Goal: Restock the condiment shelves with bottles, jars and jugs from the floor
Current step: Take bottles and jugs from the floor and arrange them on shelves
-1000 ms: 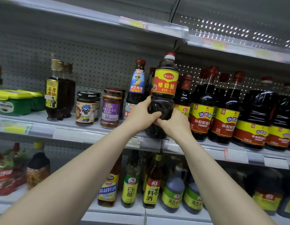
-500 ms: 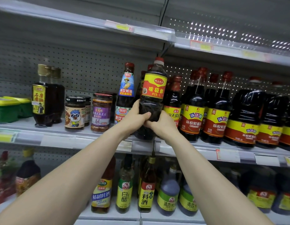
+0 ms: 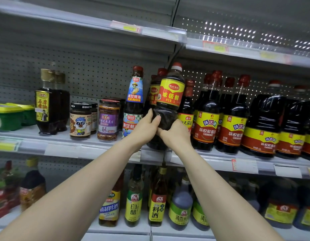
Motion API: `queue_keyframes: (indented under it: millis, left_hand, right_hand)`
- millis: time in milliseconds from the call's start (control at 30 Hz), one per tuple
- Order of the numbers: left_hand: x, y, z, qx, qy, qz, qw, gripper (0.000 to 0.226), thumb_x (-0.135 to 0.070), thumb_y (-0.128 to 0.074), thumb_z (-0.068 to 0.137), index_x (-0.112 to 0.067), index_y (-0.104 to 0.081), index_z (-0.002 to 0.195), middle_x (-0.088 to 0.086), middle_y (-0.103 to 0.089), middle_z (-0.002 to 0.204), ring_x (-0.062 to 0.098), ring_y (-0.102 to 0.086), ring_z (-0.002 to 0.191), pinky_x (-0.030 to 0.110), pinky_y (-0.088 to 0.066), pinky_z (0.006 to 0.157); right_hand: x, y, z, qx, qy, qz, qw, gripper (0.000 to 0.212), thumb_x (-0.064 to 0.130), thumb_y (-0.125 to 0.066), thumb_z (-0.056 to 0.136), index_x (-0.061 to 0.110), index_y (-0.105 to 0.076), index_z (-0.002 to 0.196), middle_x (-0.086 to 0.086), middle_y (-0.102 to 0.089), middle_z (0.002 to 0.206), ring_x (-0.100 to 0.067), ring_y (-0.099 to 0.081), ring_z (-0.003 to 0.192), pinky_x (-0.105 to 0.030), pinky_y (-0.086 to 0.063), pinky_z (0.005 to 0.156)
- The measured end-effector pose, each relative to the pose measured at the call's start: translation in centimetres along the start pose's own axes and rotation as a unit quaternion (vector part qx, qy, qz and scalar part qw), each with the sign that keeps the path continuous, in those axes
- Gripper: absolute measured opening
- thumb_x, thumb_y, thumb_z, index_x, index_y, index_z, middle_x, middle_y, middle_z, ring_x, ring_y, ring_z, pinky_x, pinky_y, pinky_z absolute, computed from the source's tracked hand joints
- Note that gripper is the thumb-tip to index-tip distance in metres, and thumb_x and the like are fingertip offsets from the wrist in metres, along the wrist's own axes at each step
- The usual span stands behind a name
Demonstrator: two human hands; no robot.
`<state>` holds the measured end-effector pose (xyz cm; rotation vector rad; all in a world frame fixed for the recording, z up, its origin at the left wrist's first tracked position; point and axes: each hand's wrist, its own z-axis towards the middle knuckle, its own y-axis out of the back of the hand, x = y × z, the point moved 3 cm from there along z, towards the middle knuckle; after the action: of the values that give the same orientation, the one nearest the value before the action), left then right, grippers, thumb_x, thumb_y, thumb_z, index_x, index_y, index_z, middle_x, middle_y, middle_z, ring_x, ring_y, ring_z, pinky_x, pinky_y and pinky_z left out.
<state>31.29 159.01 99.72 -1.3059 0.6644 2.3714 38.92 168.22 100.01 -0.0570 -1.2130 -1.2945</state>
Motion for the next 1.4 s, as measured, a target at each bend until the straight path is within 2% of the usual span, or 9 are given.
queue_keyframes:
  millis: [67, 133, 167, 233, 367, 667, 867, 1167, 1400]
  left_hand:
    - [0.1, -0.2, 0.0, -0.006, 0.01, -0.016, 1.0, 0.053, -0.039, -0.035, 0.106, -0.019, -0.027, 0.155, -0.002, -0.04, 0.15, 0.003, -0.036, 0.127, 0.014, -0.034, 0.096]
    - [0.2, -0.4, 0.0, -0.003, 0.016, -0.013, 1.0, 0.055, -0.044, -0.034, 0.105, -0.02, -0.027, 0.154, -0.012, -0.04, 0.137, 0.0, -0.035, 0.121, 0.01, -0.034, 0.087]
    - [0.3, -0.4, 0.1, -0.002, 0.017, -0.01, 1.0, 0.055, -0.044, -0.036, 0.105, -0.021, -0.028, 0.154, -0.014, -0.039, 0.139, 0.002, -0.037, 0.125, 0.014, -0.038, 0.095]
    - [0.5, -0.3, 0.3, -0.008, 0.013, -0.001, 1.0, 0.052, -0.038, -0.038, 0.105, -0.022, -0.029, 0.153, -0.002, -0.045, 0.147, 0.013, -0.044, 0.132, 0.033, -0.041, 0.11]
    - [0.5, 0.3, 0.2, -0.019, 0.014, 0.036, 0.999, 0.054, -0.025, -0.039, 0.105, -0.024, -0.021, 0.156, 0.005, -0.045, 0.149, 0.021, -0.045, 0.134, 0.044, -0.04, 0.111]
    - [0.3, 0.6, 0.2, -0.04, 0.021, 0.078, 0.996, 0.063, -0.014, -0.041, 0.104, -0.019, -0.01, 0.158, 0.009, -0.04, 0.153, 0.023, -0.042, 0.136, 0.044, -0.04, 0.111]
    - [0.1, 0.6, 0.1, -0.045, 0.016, 0.097, 0.994, 0.063, -0.014, -0.042, 0.103, -0.021, -0.011, 0.158, 0.007, -0.043, 0.15, 0.022, -0.045, 0.132, 0.044, -0.043, 0.109]
    - [0.0, 0.7, -0.3, -0.029, 0.019, 0.085, 0.996, 0.05, -0.014, -0.042, 0.103, -0.017, -0.031, 0.152, 0.008, -0.052, 0.14, 0.022, -0.049, 0.127, 0.045, -0.043, 0.108]
    - [0.6, 0.8, -0.6, -0.03, 0.022, 0.086, 0.996, 0.047, -0.012, -0.043, 0.103, -0.012, -0.036, 0.149, 0.007, -0.047, 0.143, 0.01, -0.041, 0.12, 0.026, -0.035, 0.092]
  right_hand:
    - [0.0, 0.4, -0.2, -0.009, -0.014, -0.027, 0.999, 0.066, 0.057, -0.073, 0.081, 0.01, -0.053, 0.122, -0.008, -0.064, 0.116, -0.032, -0.062, 0.107, -0.034, -0.045, 0.074]
    - [0.2, 0.7, -0.2, -0.014, -0.02, -0.043, 0.999, 0.065, 0.058, -0.072, 0.081, 0.011, -0.053, 0.121, -0.009, -0.063, 0.115, -0.033, -0.061, 0.107, -0.034, -0.041, 0.073]
    - [0.3, 0.6, -0.2, -0.016, -0.021, -0.046, 0.999, 0.063, 0.057, -0.071, 0.082, 0.011, -0.053, 0.12, -0.009, -0.063, 0.115, -0.033, -0.06, 0.107, -0.034, -0.04, 0.072]
    - [0.5, 0.3, -0.2, -0.022, -0.013, -0.049, 0.998, 0.059, 0.052, -0.07, 0.084, 0.01, -0.051, 0.12, -0.011, -0.063, 0.117, -0.034, -0.06, 0.109, -0.034, -0.042, 0.074]
    - [0.8, -0.5, -0.2, -0.04, 0.005, -0.051, 0.998, 0.058, 0.045, -0.072, 0.085, 0.008, -0.046, 0.121, -0.014, -0.063, 0.118, -0.037, -0.061, 0.111, -0.04, -0.052, 0.082]
    - [1.0, -1.5, 0.3, -0.055, 0.01, -0.026, 0.998, 0.054, 0.041, -0.071, 0.087, 0.006, -0.047, 0.12, -0.016, -0.062, 0.119, -0.038, -0.06, 0.112, -0.039, -0.048, 0.079]
    - [0.8, -2.1, 0.9, -0.049, 0.011, -0.019, 0.999, 0.051, 0.039, -0.07, 0.087, 0.006, -0.047, 0.119, -0.016, -0.062, 0.118, -0.039, -0.06, 0.11, -0.037, -0.046, 0.077]
    - [0.6, -2.6, 1.5, -0.043, 0.014, -0.022, 0.999, 0.049, 0.036, -0.07, 0.088, 0.005, -0.048, 0.12, -0.016, -0.062, 0.117, -0.038, -0.061, 0.109, -0.037, -0.047, 0.075]
    - [-0.3, -3.1, 1.1, -0.039, 0.028, -0.013, 0.999, 0.053, 0.04, -0.075, 0.085, 0.008, -0.047, 0.118, -0.013, -0.062, 0.115, -0.034, -0.06, 0.11, -0.041, -0.053, 0.084]
